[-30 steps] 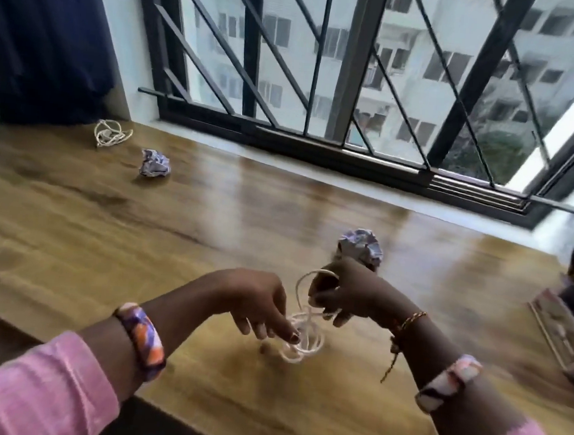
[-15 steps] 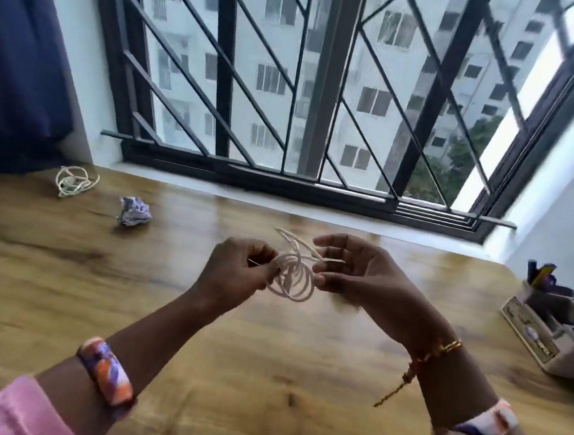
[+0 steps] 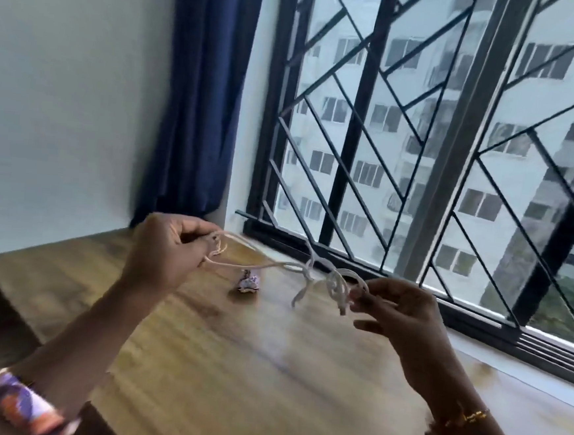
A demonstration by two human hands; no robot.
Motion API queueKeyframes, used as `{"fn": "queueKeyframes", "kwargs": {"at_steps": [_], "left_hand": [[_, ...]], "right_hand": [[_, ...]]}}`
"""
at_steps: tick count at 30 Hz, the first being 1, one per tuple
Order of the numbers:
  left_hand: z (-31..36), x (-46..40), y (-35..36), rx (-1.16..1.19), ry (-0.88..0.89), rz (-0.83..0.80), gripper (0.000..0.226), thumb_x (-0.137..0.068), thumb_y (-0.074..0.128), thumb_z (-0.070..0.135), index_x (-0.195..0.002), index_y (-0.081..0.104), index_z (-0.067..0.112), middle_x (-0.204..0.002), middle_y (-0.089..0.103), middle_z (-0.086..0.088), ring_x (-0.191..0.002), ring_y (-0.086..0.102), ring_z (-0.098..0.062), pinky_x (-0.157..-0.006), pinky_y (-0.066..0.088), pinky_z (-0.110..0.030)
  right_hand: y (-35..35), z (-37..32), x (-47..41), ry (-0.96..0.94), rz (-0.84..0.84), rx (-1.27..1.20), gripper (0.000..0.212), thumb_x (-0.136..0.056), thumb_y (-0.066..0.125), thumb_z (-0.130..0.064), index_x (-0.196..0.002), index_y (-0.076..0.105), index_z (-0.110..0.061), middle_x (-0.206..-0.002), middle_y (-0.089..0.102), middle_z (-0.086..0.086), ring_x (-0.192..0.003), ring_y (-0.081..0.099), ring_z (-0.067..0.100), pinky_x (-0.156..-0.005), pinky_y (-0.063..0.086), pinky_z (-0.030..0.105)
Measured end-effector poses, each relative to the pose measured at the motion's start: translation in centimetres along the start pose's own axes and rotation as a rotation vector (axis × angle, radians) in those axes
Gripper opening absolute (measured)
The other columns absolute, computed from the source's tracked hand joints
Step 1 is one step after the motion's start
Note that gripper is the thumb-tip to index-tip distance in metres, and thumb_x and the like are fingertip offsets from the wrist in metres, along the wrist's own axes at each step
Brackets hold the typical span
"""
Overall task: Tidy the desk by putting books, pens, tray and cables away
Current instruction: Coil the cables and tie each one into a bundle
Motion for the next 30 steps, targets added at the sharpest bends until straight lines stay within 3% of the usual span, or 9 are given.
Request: {"fn": "queueKeyframes", "kwargs": {"at_steps": [3,7,10,13,16,19,22,25,30], "left_hand": [[-1.2,-0.5,-4.2,-0.309,0.084,0.175,0.011,-0.078,0.07,0.002,-0.087,0.075,0.001,-0.076,0.073,-0.015,-0.069,0.068,-0.021,-0.063,0.049,-0.019],[-3.0,-0.8,-4.3,-0.554,0.042,0.194,0.011,-0.079,0.066,0.0,-0.086,0.074,0.0,-0.084,0.072,-0.02,-0.081,0.069,-0.033,-0.074,0.054,-0.036],[-4.3,-0.7,-1.3,-0.606,-0.145,-0.17,0.01,-0.082,0.066,0.012,-0.08,0.075,0.007,-0.077,0.072,-0.012,-0.068,0.064,-0.024,-0.064,0.046,-0.026],[-2.2,1.3,2.0,-0.328,-0.25,-0.576,0.053,-0.073,0.068,0.055,-0.086,0.073,0.004,-0.075,0.064,-0.001,-0.063,0.054,-0.012,-0.062,0.039,-0.026],[4.9,2.8,4.4,0.091,-0.124,-0.521,0.066,-0.054,0.058,0.082,-0.089,0.073,0.028,-0.09,0.068,0.013,-0.087,0.063,-0.001,-0.082,0.047,-0.018],[11.2,5.3,9.0,0.108,-0.085,-0.669,0.048,-0.072,0.064,0.052,-0.109,0.067,0.02,-0.096,0.068,0.01,-0.089,0.061,0.002,-0.078,0.045,-0.008],[14.3,7.8,12.3,0.154,-0.147,-0.767,0.024,-0.08,0.066,0.018,-0.1,0.069,0.005,-0.076,0.071,0.0,-0.064,0.063,-0.004,-0.06,0.052,-0.015],[15.6,9.5,13.2,0.312,-0.201,-0.687,0.012,-0.076,0.067,0.0,-0.088,0.068,-0.004,-0.059,0.066,-0.001,-0.046,0.056,-0.005,-0.045,0.046,-0.015],[16.4,10.1,12.5,0.472,-0.232,-0.415,0.01,-0.059,0.071,0.005,-0.067,0.069,0.002,-0.055,0.068,-0.005,-0.045,0.06,-0.009,-0.047,0.052,-0.018]], "right_hand": [[0.1,-0.6,-1.3,-0.069,0.07,0.077,0.011,-0.075,0.073,-0.01,-0.066,0.07,-0.015,-0.075,0.072,0.01,-0.071,0.069,0.018,-0.059,0.055,0.035],[0.9,-1.8,-3.3,-0.117,0.111,0.044,0.013,-0.079,0.07,-0.007,-0.068,0.068,-0.014,-0.07,0.069,0.006,-0.07,0.066,0.021,-0.057,0.054,0.034],[0.7,-3.0,-3.5,-0.112,0.083,-0.087,0.008,-0.08,0.068,-0.006,-0.073,0.067,-0.008,-0.071,0.067,0.008,-0.07,0.065,0.023,-0.06,0.057,0.037],[-0.7,-4.0,-2.5,-0.132,0.018,-0.099,0.005,-0.076,0.072,-0.005,-0.074,0.068,-0.004,-0.069,0.07,0.007,-0.068,0.068,0.021,-0.059,0.057,0.032],[-2.0,-5.2,-0.6,-0.211,-0.055,0.013,0.01,-0.068,0.077,-0.001,-0.072,0.069,-0.005,-0.067,0.071,0.013,-0.061,0.067,0.016,-0.059,0.056,0.028],[-4.1,-6.9,1.6,-0.354,-0.093,0.093,0.021,-0.065,0.077,0.005,-0.069,0.069,-0.014,-0.068,0.071,0.004,-0.062,0.067,0.008,-0.061,0.054,0.021],[-7.6,-8.4,3.4,-0.454,-0.071,0.036,0.026,-0.061,0.075,0.01,-0.07,0.07,-0.014,-0.086,0.071,-0.002,-0.071,0.069,0.005,-0.065,0.055,0.017],[-10.5,-8.5,4.6,-0.464,-0.075,-0.025,0.019,-0.059,0.076,0.0,-0.07,0.072,-0.015,-0.093,0.071,-0.003,-0.078,0.07,0.008,-0.068,0.057,0.021],[-11.6,-8.5,6.7,-0.617,-0.088,0.127,0.03,-0.058,0.082,-0.003,-0.065,0.071,-0.03,-0.082,0.071,-0.014,-0.078,0.067,0.002,-0.069,0.052,0.014]]}}
Point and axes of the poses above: each hand's wrist, its own x-axis away from the middle knuckle, its own y-axis out of the palm, z = x × y, the point moved 7 cm from there along -x, towards the middle knuckle
